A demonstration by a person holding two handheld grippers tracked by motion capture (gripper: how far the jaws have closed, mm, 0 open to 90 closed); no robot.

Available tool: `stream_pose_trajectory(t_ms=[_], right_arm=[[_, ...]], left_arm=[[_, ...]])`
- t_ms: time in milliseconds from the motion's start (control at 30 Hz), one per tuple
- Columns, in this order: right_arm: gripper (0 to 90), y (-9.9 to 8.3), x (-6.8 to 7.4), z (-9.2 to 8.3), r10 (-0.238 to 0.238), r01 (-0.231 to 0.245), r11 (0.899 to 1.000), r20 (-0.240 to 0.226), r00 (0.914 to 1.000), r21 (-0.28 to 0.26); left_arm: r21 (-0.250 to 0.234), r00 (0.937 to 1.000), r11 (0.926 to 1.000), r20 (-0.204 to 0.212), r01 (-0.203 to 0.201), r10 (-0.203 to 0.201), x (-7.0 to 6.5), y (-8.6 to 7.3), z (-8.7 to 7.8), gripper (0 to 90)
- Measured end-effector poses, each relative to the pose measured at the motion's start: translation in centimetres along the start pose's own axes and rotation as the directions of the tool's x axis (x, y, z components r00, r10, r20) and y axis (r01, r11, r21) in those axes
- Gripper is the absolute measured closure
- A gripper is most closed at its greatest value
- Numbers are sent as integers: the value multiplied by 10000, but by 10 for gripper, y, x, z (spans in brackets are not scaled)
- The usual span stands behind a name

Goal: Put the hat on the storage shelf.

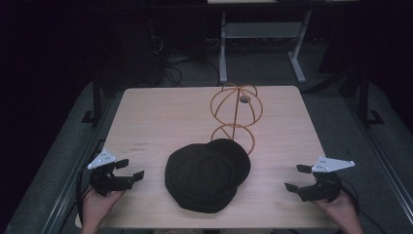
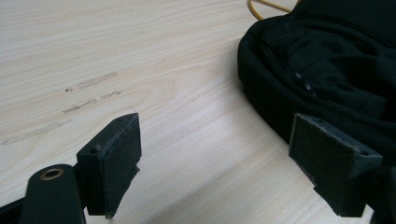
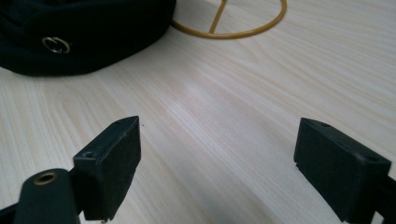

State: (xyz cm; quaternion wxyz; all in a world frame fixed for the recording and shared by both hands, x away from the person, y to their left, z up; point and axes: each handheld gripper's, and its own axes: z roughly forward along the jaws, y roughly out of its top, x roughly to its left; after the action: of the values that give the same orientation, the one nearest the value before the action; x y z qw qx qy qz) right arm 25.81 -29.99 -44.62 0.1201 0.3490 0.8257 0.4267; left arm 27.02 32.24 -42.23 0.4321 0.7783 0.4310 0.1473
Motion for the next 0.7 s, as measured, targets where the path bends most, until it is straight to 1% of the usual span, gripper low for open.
stream_pose_trajectory(t_ms=[133, 167, 233, 267, 300, 333, 367, 433, 467, 500, 533, 567, 600, 633, 700], right_arm=[[141, 5, 2, 1, -76, 75, 9999, -91, 9999, -73], [142, 8, 5, 2, -60, 56, 9999, -288, 9996, -161], [142, 12, 8, 3, -211, 202, 9996, -544, 9983, -172], [142, 12, 8, 3, -211, 202, 9996, -544, 9983, -172], [142, 18, 12, 3, -342, 333, 9993, -591, 9977, -162], [142, 18, 12, 3, -342, 333, 9993, -591, 9977, -162], [142, 25, 16, 4, -471, 461, 9988, -748, 9961, -149], [142, 31, 20, 5, -725, 729, 9973, -830, 9939, 8], [142, 31, 20, 5, -725, 729, 9973, -830, 9939, 8], [142, 36, 25, 6, -855, 867, 9962, -957, 9917, 80], [142, 36, 25, 6, -855, 867, 9962, -957, 9917, 80], [142, 41, 30, 7, -965, 983, 9951, -1123, 9890, 103], [142, 41, 30, 7, -965, 983, 9951, -1123, 9890, 103], [145, 47, 35, 9, -1145, 1171, 9930, -1265, 9853, 135], [151, 53, 41, 10, -1343, 1375, 9904, -1406, 9809, 126]], left_arm=[[-45, 9999, 10000, 129, 40, -39, 2, 0, 1, 163], [-22, 9999, 10000, 148, 10, -9, 2, 0, 2, 163], [72, 9998, 10000, 171, -61, 60, 2, 0, 2, 162], [72, 9998, 10000, 171, -61, 60, 2, 0, 2, 163], [13, 9998, 10000, 194, -73, 72, 1, -1, 2, 163], [13, 9998, 10000, 194, -73, 72, 1, -1, 2, 163], [-8, 9998, 10000, 186, -88, 88, 0, -1, 2, 162], [68, 9998, 9999, 167, -129, 128, 0, -1, 2, 163], [68, 9998, 9999, 167, -129, 128, 0, -1, 2, 162], [28, 9998, 9999, 180, -132, 132, -1, -1, 3, 162], [28, 9998, 9999, 180, -132, 132, -1, -1, 3, 162], [19, 9997, 9998, 150, -211, 211, -1, 0, 3, 163], [19, 9997, 9998, 150, -211, 211, -1, 0, 3, 163], [8, 9996, 9998, 157, -215, 215, -1, -1, 3, 162], [15, 9997, 9999, 166, -157, 157, -1, -1, 3, 163]])
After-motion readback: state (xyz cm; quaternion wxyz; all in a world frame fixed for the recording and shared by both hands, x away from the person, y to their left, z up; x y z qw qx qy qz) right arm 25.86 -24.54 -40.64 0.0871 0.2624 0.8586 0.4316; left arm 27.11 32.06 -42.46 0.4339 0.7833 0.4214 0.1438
